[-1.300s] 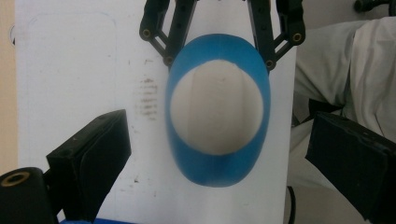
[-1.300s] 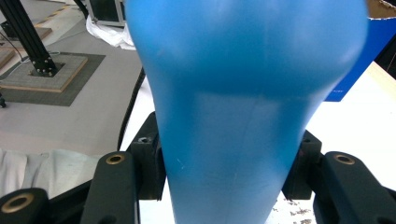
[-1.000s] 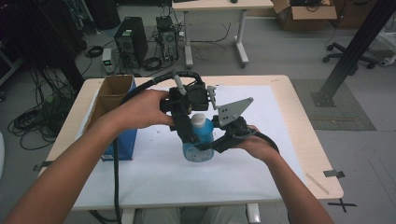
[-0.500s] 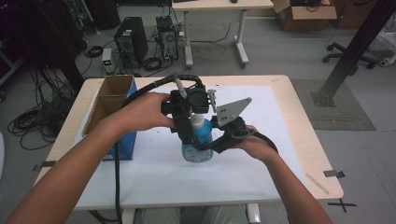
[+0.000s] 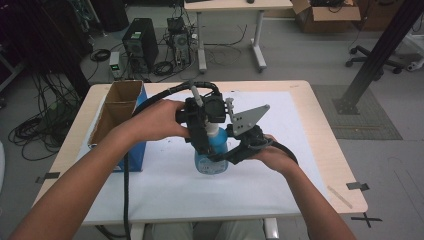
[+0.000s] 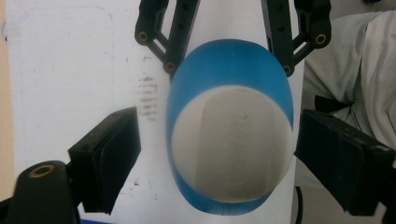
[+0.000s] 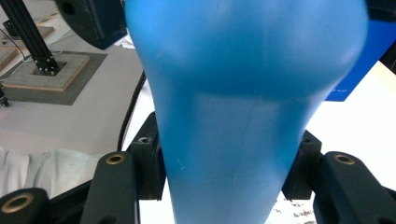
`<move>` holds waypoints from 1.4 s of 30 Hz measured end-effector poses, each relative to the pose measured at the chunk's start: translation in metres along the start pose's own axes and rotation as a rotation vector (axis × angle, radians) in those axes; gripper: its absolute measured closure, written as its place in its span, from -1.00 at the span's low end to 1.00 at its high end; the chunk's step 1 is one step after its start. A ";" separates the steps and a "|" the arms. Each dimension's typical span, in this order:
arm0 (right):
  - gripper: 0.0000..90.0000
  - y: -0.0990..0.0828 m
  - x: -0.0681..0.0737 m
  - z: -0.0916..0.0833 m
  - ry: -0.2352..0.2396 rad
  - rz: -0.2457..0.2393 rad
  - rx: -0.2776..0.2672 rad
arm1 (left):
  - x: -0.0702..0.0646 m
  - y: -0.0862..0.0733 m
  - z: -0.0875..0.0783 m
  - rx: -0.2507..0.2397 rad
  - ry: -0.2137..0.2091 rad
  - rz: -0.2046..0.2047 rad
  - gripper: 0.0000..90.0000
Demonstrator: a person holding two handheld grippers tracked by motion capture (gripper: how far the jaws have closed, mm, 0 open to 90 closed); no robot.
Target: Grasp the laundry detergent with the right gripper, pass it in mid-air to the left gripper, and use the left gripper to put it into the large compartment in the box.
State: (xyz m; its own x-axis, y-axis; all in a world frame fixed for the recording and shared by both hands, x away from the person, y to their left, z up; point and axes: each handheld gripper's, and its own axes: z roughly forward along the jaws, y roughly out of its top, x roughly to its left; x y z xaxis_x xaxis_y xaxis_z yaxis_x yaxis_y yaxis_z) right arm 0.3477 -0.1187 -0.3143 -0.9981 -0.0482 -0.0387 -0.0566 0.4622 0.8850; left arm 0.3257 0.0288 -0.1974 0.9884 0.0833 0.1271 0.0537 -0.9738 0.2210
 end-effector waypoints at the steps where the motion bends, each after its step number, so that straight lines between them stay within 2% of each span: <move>1: 0.00 0.000 0.000 0.000 0.001 0.001 -0.001 | 0.000 0.000 0.000 0.004 -0.002 -0.001 -0.66; 17: 0.00 0.000 -0.001 0.002 0.002 -0.001 -0.001 | 0.000 0.000 0.002 0.008 -0.008 -0.006 -0.55; 42: 0.00 0.001 -0.001 0.000 -0.001 -0.002 -0.007 | -0.001 0.003 0.004 0.008 -0.008 0.003 -0.19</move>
State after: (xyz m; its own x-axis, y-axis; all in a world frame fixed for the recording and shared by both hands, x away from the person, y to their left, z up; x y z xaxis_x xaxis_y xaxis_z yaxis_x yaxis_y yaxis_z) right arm 0.3483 -0.1185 -0.3134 -0.9980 -0.0486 -0.0404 -0.0582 0.4556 0.8883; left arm 0.3258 0.0251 -0.2004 0.9897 0.0788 0.1196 0.0520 -0.9758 0.2126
